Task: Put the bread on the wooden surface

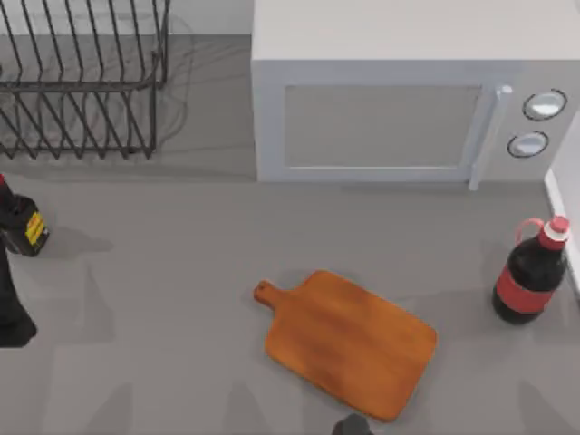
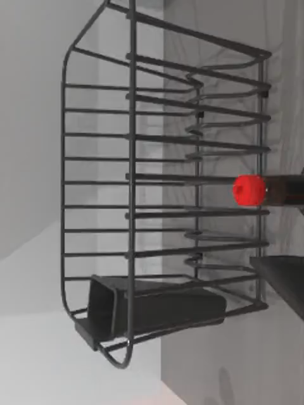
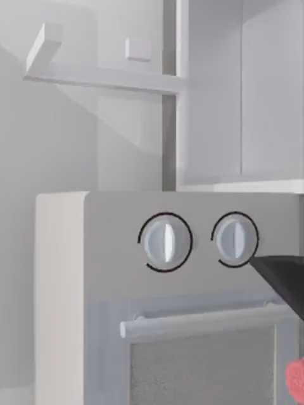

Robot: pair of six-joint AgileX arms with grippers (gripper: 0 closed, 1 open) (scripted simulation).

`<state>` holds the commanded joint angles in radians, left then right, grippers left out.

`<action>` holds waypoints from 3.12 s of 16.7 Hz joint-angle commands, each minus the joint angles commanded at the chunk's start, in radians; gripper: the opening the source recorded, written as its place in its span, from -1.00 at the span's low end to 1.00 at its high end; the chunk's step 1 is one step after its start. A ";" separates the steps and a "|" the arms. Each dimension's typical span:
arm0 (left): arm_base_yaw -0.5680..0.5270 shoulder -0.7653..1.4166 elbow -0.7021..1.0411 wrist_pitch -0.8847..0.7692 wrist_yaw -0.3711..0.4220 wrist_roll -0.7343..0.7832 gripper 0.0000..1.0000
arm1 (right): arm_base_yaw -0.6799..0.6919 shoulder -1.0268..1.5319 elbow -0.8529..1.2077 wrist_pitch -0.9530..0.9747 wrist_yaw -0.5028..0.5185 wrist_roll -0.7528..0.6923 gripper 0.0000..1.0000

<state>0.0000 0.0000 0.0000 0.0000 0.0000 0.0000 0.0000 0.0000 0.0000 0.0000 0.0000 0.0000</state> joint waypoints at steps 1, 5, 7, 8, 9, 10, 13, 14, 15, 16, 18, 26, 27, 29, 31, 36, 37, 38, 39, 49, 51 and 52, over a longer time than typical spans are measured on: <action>0.000 0.000 0.000 0.000 0.000 0.000 1.00 | 0.000 0.000 0.000 0.000 0.000 0.000 1.00; 0.020 0.064 0.060 -0.043 -0.002 -0.002 1.00 | 0.000 0.000 0.000 0.000 0.000 0.000 1.00; 0.045 0.160 0.141 -0.108 -0.003 -0.002 1.00 | 0.000 0.000 0.000 0.000 0.000 0.000 1.00; 0.060 0.223 0.189 -0.151 -0.003 0.000 1.00 | 0.000 0.000 0.000 0.000 0.000 0.000 1.00; 0.075 0.298 0.241 -0.200 -0.003 0.002 1.00 | 0.000 0.000 0.000 0.000 0.000 0.000 1.00; 0.090 0.383 0.296 -0.253 -0.003 0.007 1.00 | 0.000 0.000 0.000 0.000 0.000 0.000 1.00; 0.135 0.694 0.476 -0.430 0.000 0.027 1.00 | 0.000 0.000 0.000 0.000 0.000 0.000 1.00; 0.151 0.811 0.539 -0.491 -0.001 0.036 1.00 | 0.000 0.000 0.000 0.000 0.000 0.000 1.00; 0.166 0.929 0.603 -0.550 -0.001 0.045 1.00 | 0.000 0.000 0.000 0.000 0.000 0.000 1.00; 0.181 1.046 0.669 -0.607 -0.002 0.055 1.00 | 0.000 0.000 0.000 0.000 0.000 0.000 1.00; 0.207 1.268 0.801 -0.709 -0.003 0.077 1.00 | 0.000 0.000 0.000 0.000 0.000 0.000 1.00; 0.274 1.787 1.201 -0.963 -0.003 0.143 1.00 | 0.000 0.000 0.000 0.000 0.000 0.000 1.00; 0.277 1.806 1.221 -0.976 -0.003 0.146 1.00 | 0.000 0.000 0.000 0.000 0.000 0.000 1.00; 0.279 1.819 1.237 -0.988 -0.002 0.149 1.00 | 0.000 0.000 0.000 0.000 0.000 0.000 1.00; 0.279 1.819 1.237 -0.988 -0.002 0.149 1.00 | 0.000 0.000 0.000 0.000 0.000 0.000 1.00; 0.276 1.838 1.208 -0.946 -0.001 0.147 1.00 | 0.000 0.000 0.000 0.000 0.000 0.000 1.00; 0.277 1.853 1.191 -0.912 -0.001 0.148 1.00 | 0.000 0.000 0.000 0.000 0.000 0.000 1.00; 0.278 1.870 1.171 -0.869 -0.001 0.149 1.00 | 0.000 0.000 0.000 0.000 0.000 0.000 1.00; 0.279 1.889 1.149 -0.822 -0.001 0.150 1.00 | 0.000 0.000 0.000 0.000 0.000 0.000 1.00; 0.281 1.943 1.093 -0.721 -0.001 0.153 0.55 | 0.000 0.000 0.000 0.000 0.000 0.000 1.00; 0.281 1.943 1.093 -0.721 -0.001 0.153 0.25 | 0.000 0.000 0.000 0.000 0.000 0.000 1.00; 0.281 1.943 1.093 -0.721 -0.001 0.153 0.10 | 0.000 0.000 0.000 0.000 0.000 0.000 1.00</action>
<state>0.2806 1.9428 1.0927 -0.7205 -0.0009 0.1529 0.0000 0.0000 0.0000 0.0000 0.0000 0.0000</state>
